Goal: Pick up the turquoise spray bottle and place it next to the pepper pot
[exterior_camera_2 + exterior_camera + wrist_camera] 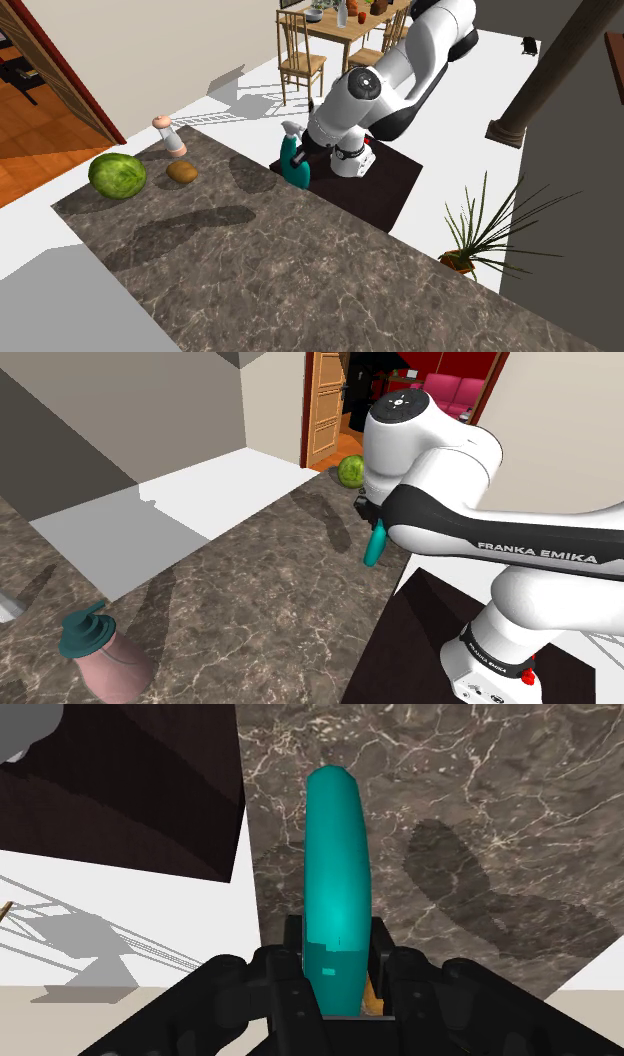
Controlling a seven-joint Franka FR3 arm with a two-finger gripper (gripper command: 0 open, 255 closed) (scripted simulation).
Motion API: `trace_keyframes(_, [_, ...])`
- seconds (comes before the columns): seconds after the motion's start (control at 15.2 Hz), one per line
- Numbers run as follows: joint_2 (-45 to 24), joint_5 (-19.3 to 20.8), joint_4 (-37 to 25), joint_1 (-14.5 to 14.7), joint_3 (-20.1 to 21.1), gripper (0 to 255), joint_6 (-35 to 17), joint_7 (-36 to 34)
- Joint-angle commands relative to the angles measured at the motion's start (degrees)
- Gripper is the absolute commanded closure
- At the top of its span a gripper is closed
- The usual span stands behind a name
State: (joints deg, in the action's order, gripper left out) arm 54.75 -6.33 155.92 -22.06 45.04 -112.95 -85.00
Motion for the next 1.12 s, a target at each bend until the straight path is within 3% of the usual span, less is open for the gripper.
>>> trace_keyframes(0.0, [0.8, 0.4, -1.0, 0.2, -0.9, 255, 1.8, 0.6])
trace_keyframes(1.06, [1.8, 4.0, -11.5, -1.6, -6.6, 255, 12.4, 4.9])
